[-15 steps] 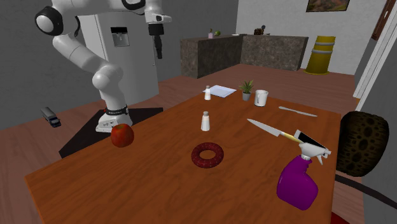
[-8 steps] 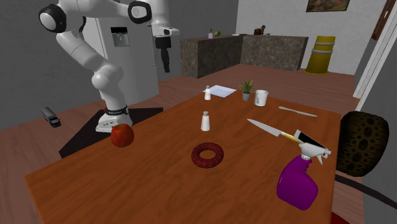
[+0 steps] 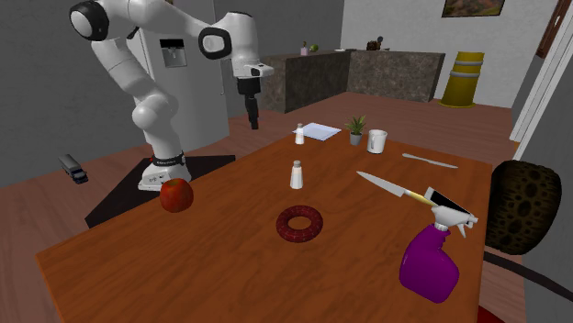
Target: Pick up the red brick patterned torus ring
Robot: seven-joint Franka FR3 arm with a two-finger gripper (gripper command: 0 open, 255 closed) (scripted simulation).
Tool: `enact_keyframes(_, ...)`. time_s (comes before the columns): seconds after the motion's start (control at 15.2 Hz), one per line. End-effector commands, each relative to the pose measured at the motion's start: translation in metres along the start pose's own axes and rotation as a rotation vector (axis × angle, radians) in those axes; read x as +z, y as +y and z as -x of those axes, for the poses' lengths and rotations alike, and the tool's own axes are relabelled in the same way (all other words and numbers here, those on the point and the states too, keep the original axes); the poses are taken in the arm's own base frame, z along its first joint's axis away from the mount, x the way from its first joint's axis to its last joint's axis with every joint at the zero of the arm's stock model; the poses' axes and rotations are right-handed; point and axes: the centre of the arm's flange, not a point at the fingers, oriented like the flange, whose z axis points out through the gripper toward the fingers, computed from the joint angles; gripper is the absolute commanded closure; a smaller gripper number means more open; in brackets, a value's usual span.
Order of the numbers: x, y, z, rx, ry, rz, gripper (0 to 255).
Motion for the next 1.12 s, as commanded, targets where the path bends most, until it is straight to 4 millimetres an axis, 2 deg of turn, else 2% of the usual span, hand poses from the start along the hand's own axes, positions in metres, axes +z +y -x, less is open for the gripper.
enact_keyframes(0.0, 0.018, 0.023, -0.007, -0.001, 0.003, -0.001, 0)
enact_keyframes(1.06, 0.163, 0.167, -0.067, -0.005, 0.022, -0.026, 0)
